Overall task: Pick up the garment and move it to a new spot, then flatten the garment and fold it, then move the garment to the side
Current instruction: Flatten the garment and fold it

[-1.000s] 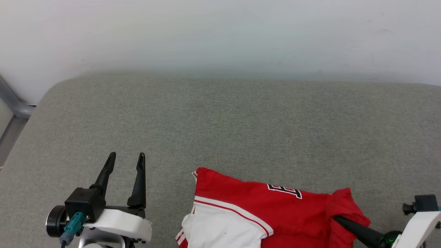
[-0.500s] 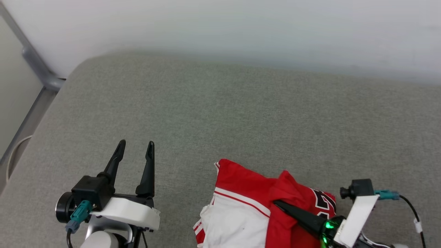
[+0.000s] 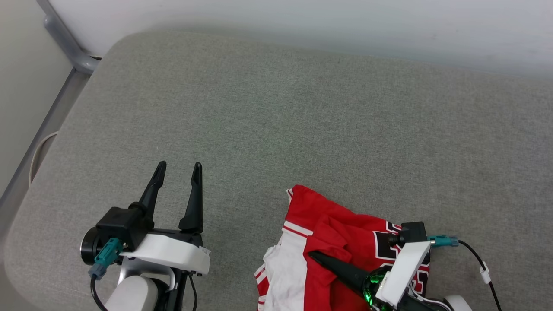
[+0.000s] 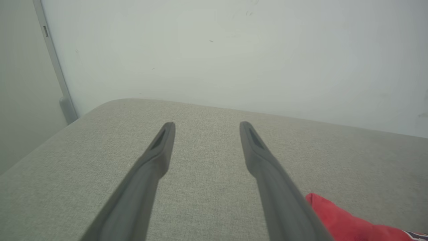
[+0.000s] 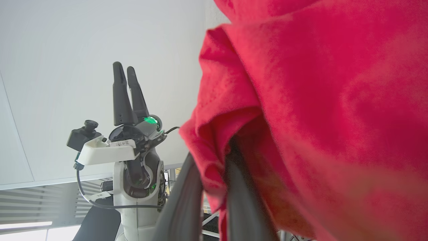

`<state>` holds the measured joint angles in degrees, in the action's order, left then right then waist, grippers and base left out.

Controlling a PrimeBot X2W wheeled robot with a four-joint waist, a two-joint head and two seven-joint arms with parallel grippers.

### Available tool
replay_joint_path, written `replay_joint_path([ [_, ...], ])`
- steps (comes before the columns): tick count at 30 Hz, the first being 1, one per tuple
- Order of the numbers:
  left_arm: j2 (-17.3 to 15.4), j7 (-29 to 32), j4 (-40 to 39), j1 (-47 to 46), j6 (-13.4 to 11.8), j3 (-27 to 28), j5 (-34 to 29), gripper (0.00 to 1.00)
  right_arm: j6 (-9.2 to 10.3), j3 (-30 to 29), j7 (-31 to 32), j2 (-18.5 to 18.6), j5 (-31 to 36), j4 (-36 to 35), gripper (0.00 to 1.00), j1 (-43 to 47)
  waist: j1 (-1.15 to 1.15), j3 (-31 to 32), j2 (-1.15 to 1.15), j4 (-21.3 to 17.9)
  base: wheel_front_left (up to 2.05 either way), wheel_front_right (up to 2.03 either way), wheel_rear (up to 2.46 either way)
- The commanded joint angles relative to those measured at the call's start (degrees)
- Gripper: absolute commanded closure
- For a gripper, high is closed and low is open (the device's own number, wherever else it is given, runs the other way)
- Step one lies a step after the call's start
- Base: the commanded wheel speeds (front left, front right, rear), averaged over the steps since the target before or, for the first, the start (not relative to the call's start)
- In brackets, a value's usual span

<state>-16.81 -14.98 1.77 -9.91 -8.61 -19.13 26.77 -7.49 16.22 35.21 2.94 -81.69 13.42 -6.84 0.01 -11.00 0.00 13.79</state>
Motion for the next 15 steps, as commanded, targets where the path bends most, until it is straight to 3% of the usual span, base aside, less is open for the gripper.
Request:
replay_joint_path([
  [1,0.56,-0.26,0.17,-0.64,0.45,0.54,-0.61,0.00,0.02,0.24,-1.07,-0.09,0.65,0.70,0.76,-1.03,-0.01,-0.29,0.00,-0.05,0.00,0.00,0.00],
  [2,0.73,-0.26,0.30,-0.61,0.61,0.77,-0.85,0.00,0.02,0.41,-1.70,-0.07,1.00,1.19,0.55,-1.40,-0.01,-0.33,0.00,-0.16,0.00,0.00,0.00],
  [3,0.95,-0.26,0.43,-0.57,0.89,0.99,-1.04,0.00,0.02,0.68,-2.35,-0.06,1.66,1.73,0.44,-1.76,-0.01,-0.33,0.00,-0.28,0.00,0.00,0.00],
  [4,1.14,-0.26,0.67,-0.51,1.16,1.16,-1.01,0.00,0.02,0.81,-3.05,-0.05,2.01,2.57,0.10,-1.93,-0.01,-0.31,0.00,-0.41,0.00,0.00,0.00],
  [5,1.29,-0.26,0.88,-0.53,1.52,1.36,-1.29,0.00,0.02,0.96,-3.52,-0.02,2.04,3.24,0.00,-2.15,-0.01,-0.27,0.00,-0.54,0.00,0.00,0.00],
  [10,1.64,-0.26,1.72,-0.76,2.40,1.83,-1.96,0.00,0.02,2.44,-4.46,-0.02,1.48,3.62,0.00,-3.15,-0.01,0.32,0.00,-1.07,0.00,0.00,0.00],
  [15,1.61,-0.26,2.20,-0.34,2.88,2.46,-2.42,0.00,0.01,4.07,-7.26,1.04,2.75,-1.37,0.00,-3.99,-0.01,1.30,0.00,-2.02,0.00,0.00,0.00],
])
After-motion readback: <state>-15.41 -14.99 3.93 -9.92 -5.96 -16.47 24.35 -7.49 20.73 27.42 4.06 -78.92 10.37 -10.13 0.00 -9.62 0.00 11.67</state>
